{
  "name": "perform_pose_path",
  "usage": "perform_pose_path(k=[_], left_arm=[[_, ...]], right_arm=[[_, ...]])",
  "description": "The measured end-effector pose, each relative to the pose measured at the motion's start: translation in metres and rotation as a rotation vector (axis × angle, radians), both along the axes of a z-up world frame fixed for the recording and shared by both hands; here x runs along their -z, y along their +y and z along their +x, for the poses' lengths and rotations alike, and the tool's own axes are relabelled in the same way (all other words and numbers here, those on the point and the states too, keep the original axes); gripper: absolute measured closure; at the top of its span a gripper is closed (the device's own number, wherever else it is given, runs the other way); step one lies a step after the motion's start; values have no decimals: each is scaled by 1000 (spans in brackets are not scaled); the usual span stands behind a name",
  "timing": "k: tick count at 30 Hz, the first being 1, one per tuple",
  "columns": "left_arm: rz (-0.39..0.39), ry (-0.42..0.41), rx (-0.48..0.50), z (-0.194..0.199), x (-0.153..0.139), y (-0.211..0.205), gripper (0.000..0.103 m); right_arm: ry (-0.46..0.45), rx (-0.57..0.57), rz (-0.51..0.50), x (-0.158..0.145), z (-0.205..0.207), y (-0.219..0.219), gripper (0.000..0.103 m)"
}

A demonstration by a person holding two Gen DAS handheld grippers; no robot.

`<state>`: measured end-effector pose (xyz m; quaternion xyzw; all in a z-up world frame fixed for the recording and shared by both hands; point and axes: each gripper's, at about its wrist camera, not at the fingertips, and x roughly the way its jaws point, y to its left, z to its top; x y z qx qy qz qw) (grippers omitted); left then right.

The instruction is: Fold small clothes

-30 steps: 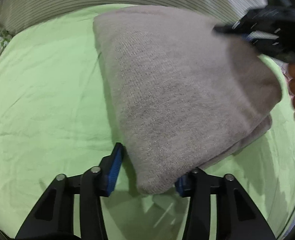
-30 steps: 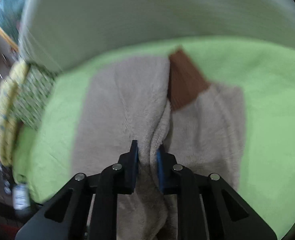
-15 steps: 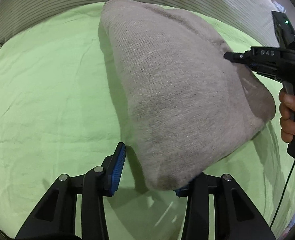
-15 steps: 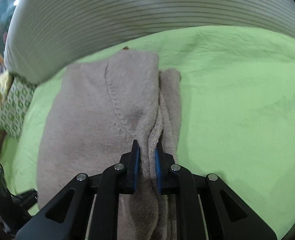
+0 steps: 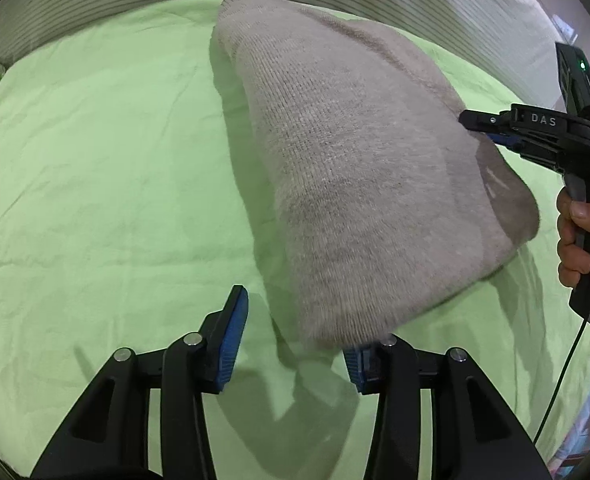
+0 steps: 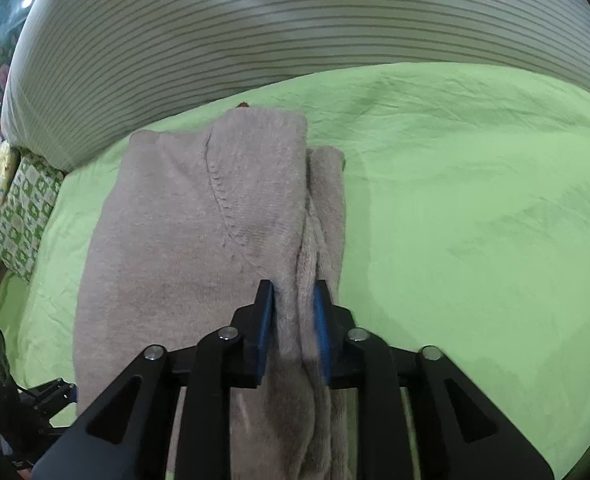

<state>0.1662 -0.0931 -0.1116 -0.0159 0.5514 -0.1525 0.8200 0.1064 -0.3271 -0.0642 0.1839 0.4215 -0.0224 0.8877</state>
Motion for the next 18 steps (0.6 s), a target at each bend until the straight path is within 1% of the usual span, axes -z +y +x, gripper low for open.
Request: perform_pose_path(k=[4, 5, 6, 7, 8, 11, 13, 14, 17, 18], left_arm=[[-32, -4, 4, -13, -10, 7, 55], [-42, -1, 0, -16, -14, 11, 53], [-53, 0, -5, -18, -16, 13, 53], [-66, 3, -11, -19, -19, 16, 53], [-87, 7, -21, -20, -23, 21, 53], [-124, -1, -58, -18, -29, 26, 46], [-163, -11, -89, -14, -35, 31, 44], [-184, -10, -103, -9, -39, 34, 44], [-239, 2, -144, 6, -45, 39, 38], [-245, 3, -153, 13, -45, 40, 37]], right_arm=[[-18, 42, 9, -11, -16, -5, 69], [-23, 44, 14, -14, -20, -4, 66], [-28, 47, 17, -17, -24, -4, 58], [-33, 54, 21, -19, -31, -8, 53], [-39, 61, 25, -20, -35, -8, 46], [-66, 71, 38, -26, -45, -1, 45], [-66, 71, 55, -25, -47, 3, 43], [-64, 72, 59, -25, -47, 5, 43], [-61, 76, 74, -21, -53, 4, 41], [-61, 78, 82, -20, -54, 4, 41]])
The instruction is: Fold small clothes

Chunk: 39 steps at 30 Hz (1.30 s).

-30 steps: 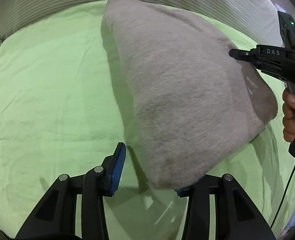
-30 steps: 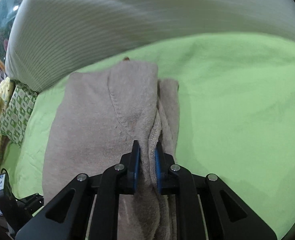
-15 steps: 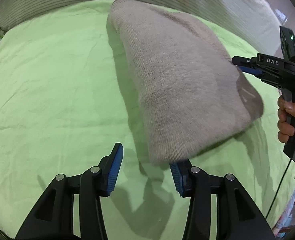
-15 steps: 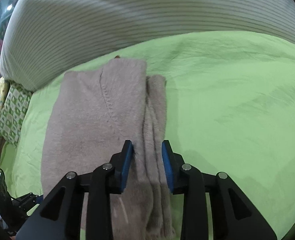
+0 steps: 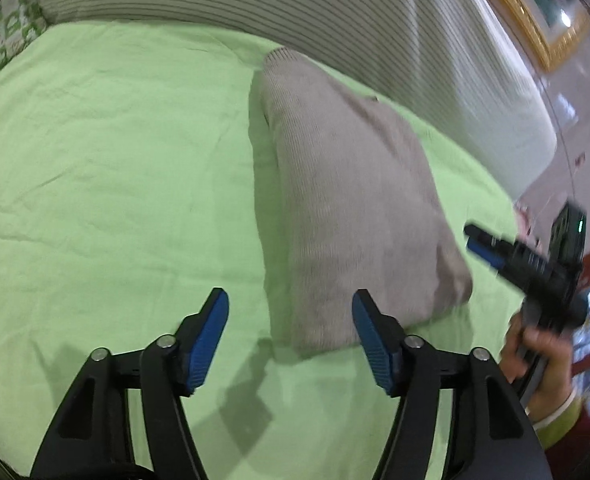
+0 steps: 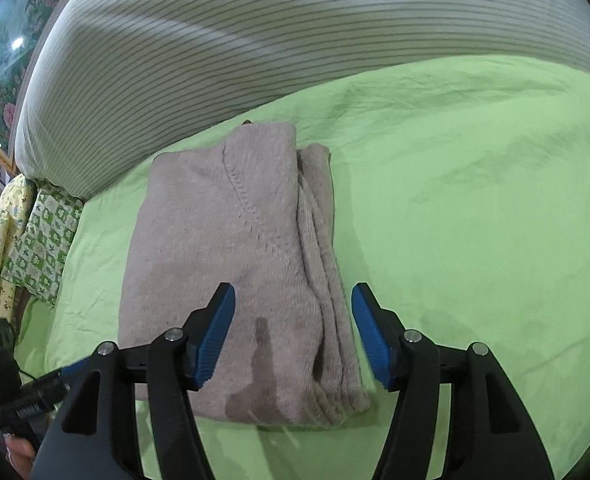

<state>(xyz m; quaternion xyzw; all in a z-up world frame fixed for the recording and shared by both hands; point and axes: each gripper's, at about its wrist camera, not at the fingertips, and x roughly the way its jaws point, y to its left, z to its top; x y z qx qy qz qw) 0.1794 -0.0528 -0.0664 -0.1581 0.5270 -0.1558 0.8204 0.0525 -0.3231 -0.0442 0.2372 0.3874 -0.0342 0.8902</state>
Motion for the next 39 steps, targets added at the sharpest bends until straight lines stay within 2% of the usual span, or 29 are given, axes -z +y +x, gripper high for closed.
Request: perform_pose_path(k=[7, 11, 16, 19, 20, 22, 23, 24, 25, 28, 31, 36, 39], left_arm=[[-26, 36, 6, 20, 1, -8, 35], [52, -2, 73, 3, 7, -20, 33], [151, -2, 136, -22, 35, -38, 33], [223, -13, 148, -23, 48, -48, 36], [245, -21, 148, -22, 51, -51, 37], [279, -14, 142, -16, 57, -55, 44], [283, -11, 139, -14, 59, -55, 49], [280, -5, 138, -10, 61, -55, 52], [275, -1, 136, -8, 62, -54, 54], [247, -8, 166, -6, 58, -58, 72], [262, -28, 198, -8, 57, -66, 76], [256, -18, 208, -8, 66, -66, 77], [243, -6, 214, -6, 65, -62, 73]], right_arm=[[6, -7, 27, 4, 0, 2, 40], [2, 13, 55, 5, -17, 2, 40], [35, 36, 64, 19, -47, 9, 41], [68, 30, 71, 30, -52, 14, 50], [72, 26, 72, 33, -50, 15, 62], [74, 38, 104, 39, -45, 12, 72], [72, 49, 113, 40, -44, 11, 83], [65, 44, 116, 39, -41, 11, 88], [58, 33, 112, 37, -40, 13, 90], [7, 29, 73, 17, -45, 15, 92], [-21, 65, 65, 6, -55, 1, 93], [94, 59, 23, 44, -48, -2, 93], [105, 59, -3, 52, -45, 3, 92]])
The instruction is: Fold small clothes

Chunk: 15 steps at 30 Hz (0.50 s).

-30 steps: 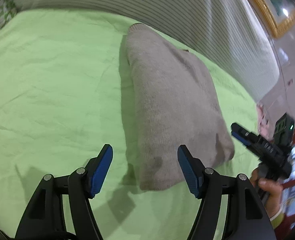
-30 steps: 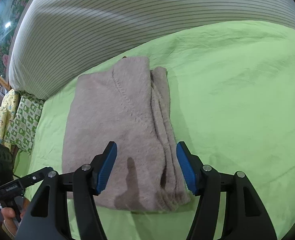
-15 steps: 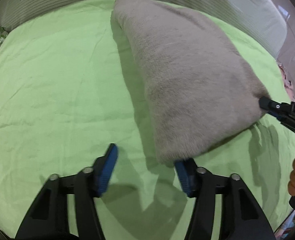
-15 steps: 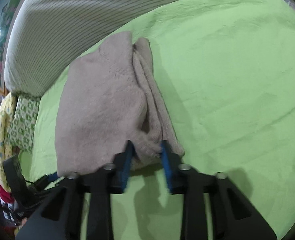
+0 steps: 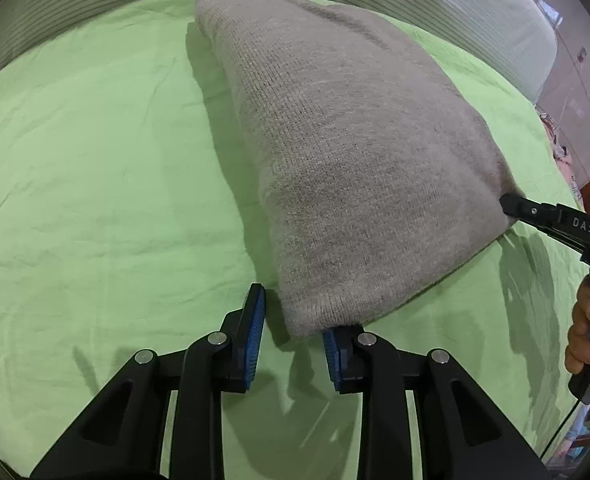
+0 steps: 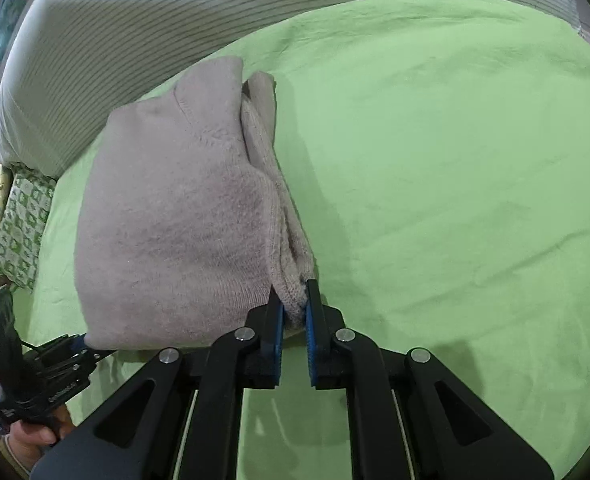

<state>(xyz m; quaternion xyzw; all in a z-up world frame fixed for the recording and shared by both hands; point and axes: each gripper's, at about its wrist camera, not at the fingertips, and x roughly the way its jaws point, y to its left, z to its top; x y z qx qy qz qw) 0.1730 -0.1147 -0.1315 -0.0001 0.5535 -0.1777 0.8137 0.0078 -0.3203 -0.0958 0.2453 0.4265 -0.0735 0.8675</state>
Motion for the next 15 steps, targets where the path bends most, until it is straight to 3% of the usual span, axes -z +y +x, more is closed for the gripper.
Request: perform_pose_path(k=[2, 7, 9, 11, 15], left_arm=[[-9, 11, -2, 0, -2, 3, 71], [-81, 41, -45, -5, -19, 23, 48], [-108, 46, -76, -4, -26, 34, 39], [-143, 26, -112, -1, -35, 41, 37], [-242, 17, -171, 17, -53, 49, 29]], right_arm=[[6, 4, 15, -4, 0, 0, 88], [-19, -2, -57, -34, -7, -1, 68], [-53, 9, -65, -45, -9, -7, 47], [-102, 22, -56, -57, -4, -11, 38], [-137, 0, -23, -66, 30, -16, 37]])
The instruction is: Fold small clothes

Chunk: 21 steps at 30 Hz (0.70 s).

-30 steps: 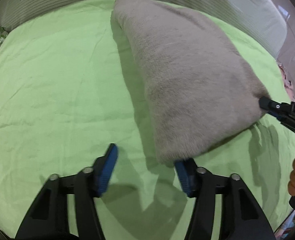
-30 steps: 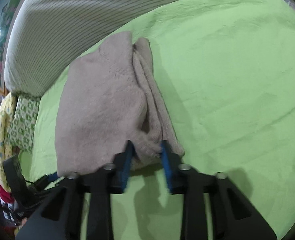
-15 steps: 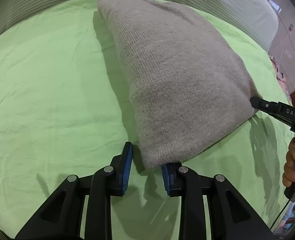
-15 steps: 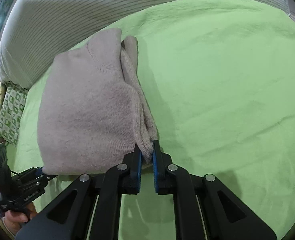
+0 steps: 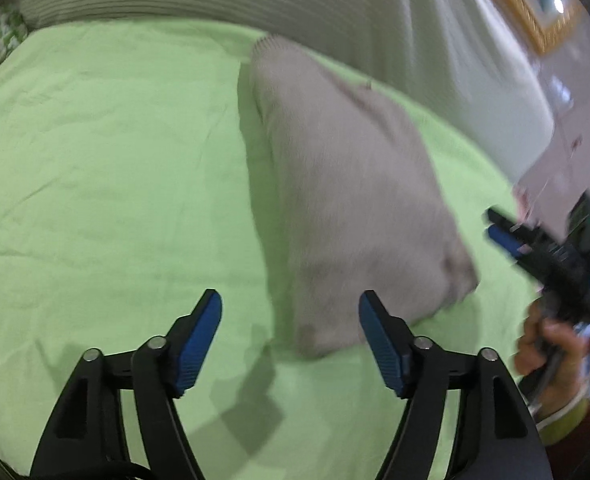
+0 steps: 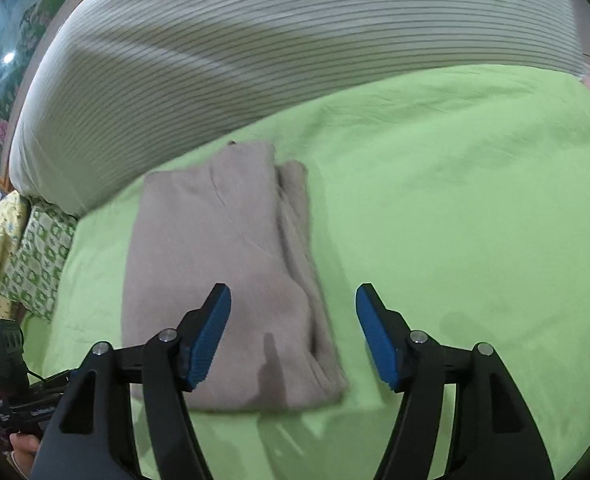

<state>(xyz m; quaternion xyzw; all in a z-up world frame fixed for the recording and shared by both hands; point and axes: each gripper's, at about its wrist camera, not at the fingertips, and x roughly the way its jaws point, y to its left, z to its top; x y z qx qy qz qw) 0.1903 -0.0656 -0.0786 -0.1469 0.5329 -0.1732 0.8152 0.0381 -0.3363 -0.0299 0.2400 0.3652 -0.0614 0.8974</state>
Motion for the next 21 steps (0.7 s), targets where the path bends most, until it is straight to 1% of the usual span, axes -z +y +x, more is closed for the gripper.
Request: perform_pose_path(k=[1, 3, 4, 6, 8, 9, 12, 14, 16, 18, 19, 21], left_arm=[[-9, 2, -10, 5, -2, 0, 26], [-24, 13, -20, 21, -6, -5, 26], [-34, 20, -23, 25, -5, -3, 26], [-51, 42, -26, 38, -1, -12, 25], [-45, 52, -28, 50, 4, -18, 24], [-37, 57, -32, 56, 8, -22, 23], [-32, 75, -37, 67, 19, -28, 23], [-41, 87, -34, 74, 27, -32, 22], [-59, 94, -33, 79, 33, -35, 18], [-80, 103, -35, 83, 42, -38, 13], [-88, 106, -38, 86, 46, -40, 12], [-111, 114, -41, 91, 57, -41, 12]], right_arm=[[0, -8, 1, 0, 10, 0, 37], [5, -30, 10, 3, 32, 2, 37], [7, -42, 18, 5, 40, 4, 37], [19, -68, 33, 10, 57, 2, 37], [34, -92, 30, 16, 72, 0, 37], [41, -100, 26, 20, 77, -1, 35], [116, -142, 30, 37, 95, -3, 33], [128, -154, 28, 44, 98, -6, 33], [124, -147, 40, 50, 98, -14, 33], [112, -144, 75, 53, 97, -23, 34], [105, -147, 95, 54, 98, -26, 34], [100, -158, 99, 54, 99, -28, 34]])
